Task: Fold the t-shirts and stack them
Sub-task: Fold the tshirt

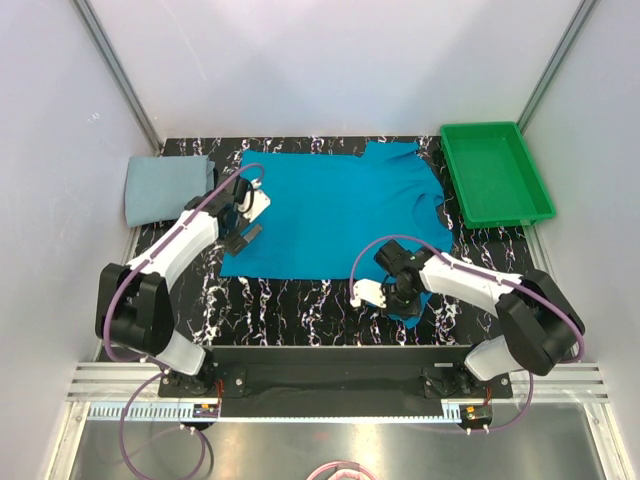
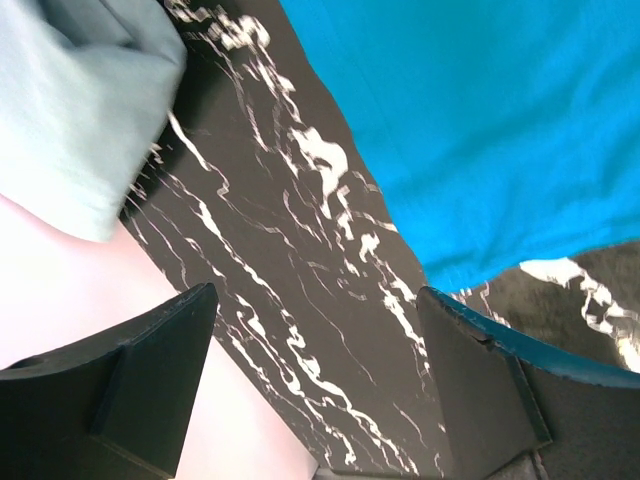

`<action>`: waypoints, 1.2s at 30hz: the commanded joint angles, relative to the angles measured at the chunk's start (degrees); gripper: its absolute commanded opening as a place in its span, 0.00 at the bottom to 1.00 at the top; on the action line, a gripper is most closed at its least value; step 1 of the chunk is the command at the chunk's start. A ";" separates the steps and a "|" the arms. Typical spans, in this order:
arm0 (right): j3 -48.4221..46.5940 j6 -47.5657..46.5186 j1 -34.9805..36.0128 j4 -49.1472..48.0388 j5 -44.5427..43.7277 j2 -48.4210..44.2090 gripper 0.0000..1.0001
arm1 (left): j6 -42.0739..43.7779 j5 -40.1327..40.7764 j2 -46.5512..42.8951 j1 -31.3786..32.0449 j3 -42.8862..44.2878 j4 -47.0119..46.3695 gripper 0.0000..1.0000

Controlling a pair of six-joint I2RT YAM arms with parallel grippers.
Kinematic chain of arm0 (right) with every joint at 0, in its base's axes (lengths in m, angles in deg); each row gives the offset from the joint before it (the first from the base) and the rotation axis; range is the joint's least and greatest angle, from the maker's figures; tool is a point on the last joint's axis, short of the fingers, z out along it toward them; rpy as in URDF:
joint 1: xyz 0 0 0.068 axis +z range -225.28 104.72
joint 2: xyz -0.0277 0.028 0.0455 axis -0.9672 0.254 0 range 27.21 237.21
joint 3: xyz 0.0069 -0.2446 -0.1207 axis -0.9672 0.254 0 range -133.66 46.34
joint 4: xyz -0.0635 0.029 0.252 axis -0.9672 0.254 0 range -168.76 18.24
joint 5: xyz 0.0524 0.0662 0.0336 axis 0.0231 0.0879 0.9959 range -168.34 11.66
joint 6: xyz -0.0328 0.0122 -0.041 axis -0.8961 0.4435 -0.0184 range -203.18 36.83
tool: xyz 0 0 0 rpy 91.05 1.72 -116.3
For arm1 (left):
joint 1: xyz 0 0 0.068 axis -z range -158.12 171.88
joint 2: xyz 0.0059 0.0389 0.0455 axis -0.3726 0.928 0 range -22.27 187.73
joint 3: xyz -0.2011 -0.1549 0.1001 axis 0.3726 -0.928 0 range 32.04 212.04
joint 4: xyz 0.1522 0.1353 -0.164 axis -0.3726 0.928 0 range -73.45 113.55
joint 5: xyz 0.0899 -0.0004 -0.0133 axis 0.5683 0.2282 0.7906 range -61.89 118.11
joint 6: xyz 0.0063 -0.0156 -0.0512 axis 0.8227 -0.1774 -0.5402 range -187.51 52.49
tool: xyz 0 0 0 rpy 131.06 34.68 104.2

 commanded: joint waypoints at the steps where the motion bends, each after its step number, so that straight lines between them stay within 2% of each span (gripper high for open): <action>1: -3.82 1.64 0.30 4.99 -2.24 -2.41 0.01 | 1.93 -0.23 -3.15 -0.45 -2.54 -1.09 0.87; 4: -5.49 1.55 0.22 8.68 -1.98 -6.09 0.01 | 1.41 -0.75 -3.24 -0.54 -3.07 -0.83 0.87; 13: -10.77 3.22 0.30 13.17 -1.89 -8.66 0.00 | 1.76 -3.65 -3.07 -1.16 -5.10 0.92 0.86; 16: -11.47 3.31 0.30 13.00 -2.59 -8.58 0.00 | -2.36 -8.74 1.23 -3.35 -1.59 5.75 0.88; 17: -11.65 3.31 0.22 13.00 -2.68 -8.49 0.00 | -5.07 -13.02 2.64 -5.18 1.55 9.33 0.88; 19: -11.91 3.40 0.22 12.82 -2.68 -8.32 0.00 | -7.55 -16.56 6.75 -7.13 4.73 12.52 0.86; 20: -12.00 3.40 0.22 12.74 -2.60 -8.14 0.00 | -8.43 -21.45 7.91 -8.70 7.10 13.84 0.85; 27: -12.18 3.40 0.30 11.95 -2.59 -7.61 0.00 | -12.30 -30.80 16.00 -12.58 13.09 19.81 0.78; 32: -12.00 3.31 0.30 11.51 -3.03 -7.43 0.00 | -14.76 -38.54 21.54 -15.21 14.59 23.08 0.68; 36: -12.00 3.22 0.30 11.51 -3.21 -7.35 0.00 | -16.70 -38.90 22.25 -17.15 13.89 23.08 0.68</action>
